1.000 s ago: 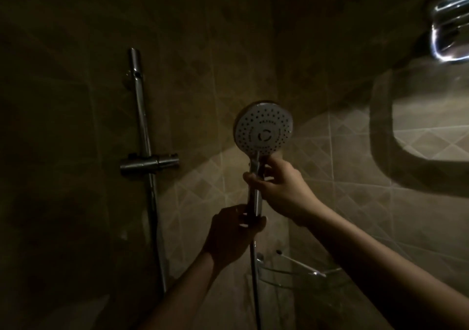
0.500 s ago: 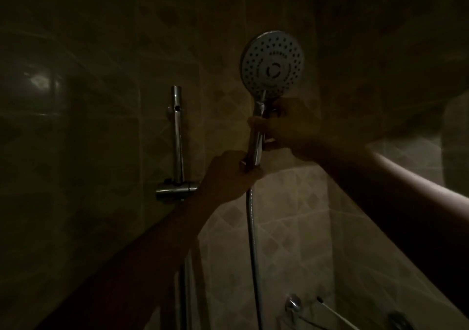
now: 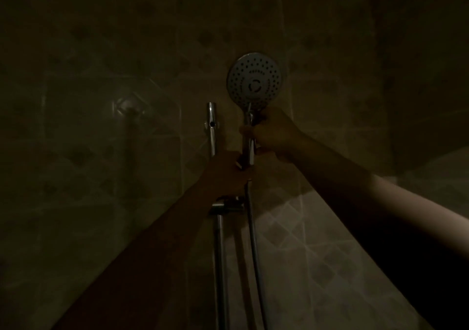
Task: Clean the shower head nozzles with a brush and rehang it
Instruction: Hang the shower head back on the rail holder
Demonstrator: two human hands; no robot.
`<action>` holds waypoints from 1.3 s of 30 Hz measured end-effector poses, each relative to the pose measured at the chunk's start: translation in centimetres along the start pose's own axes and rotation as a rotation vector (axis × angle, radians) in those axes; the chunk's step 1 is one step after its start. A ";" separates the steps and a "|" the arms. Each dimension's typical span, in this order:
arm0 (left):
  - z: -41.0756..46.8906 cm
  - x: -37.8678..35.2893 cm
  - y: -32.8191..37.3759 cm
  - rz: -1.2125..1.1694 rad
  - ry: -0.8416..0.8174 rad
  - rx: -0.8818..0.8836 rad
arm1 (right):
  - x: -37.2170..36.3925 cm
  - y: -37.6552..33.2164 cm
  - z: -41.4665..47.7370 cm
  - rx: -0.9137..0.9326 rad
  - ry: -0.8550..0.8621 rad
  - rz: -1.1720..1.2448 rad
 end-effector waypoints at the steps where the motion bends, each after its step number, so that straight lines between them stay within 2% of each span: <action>1: 0.0 -0.3 -0.6 -0.003 -0.017 0.017 | -0.5 0.5 0.0 0.001 -0.016 -0.007; 4: -0.3 -1.3 -1.5 0.080 -0.076 0.022 | -1.8 1.8 -0.2 0.014 -0.055 -0.041; 7: -0.8 -1.4 -2.0 0.117 -0.027 0.002 | -2.1 2.6 0.0 0.014 -0.055 -0.010; 15: -1.0 -2.2 -2.3 0.253 -0.021 -0.070 | -2.3 4.0 1.3 0.036 -0.073 0.004; 27: -1.0 -1.5 -3.6 0.093 -0.159 -0.091 | -1.7 4.1 1.8 0.021 -0.096 -0.008; 35: -1.9 -1.4 -3.1 0.208 0.008 -0.181 | -0.3 3.0 2.6 0.035 -0.022 0.054; 39: -2.8 -0.9 -3.4 0.193 0.113 -0.151 | -0.5 2.6 2.3 0.025 -0.030 0.117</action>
Point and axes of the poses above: each hand's wrist, its own z-axis towards the middle knuckle, its own x-axis out of the back of the hand, y = z × x, the point moved 7 cm from there along z, towards the middle knuckle, and after that the axes turned 6 degrees about y, right-handed, at the moved point
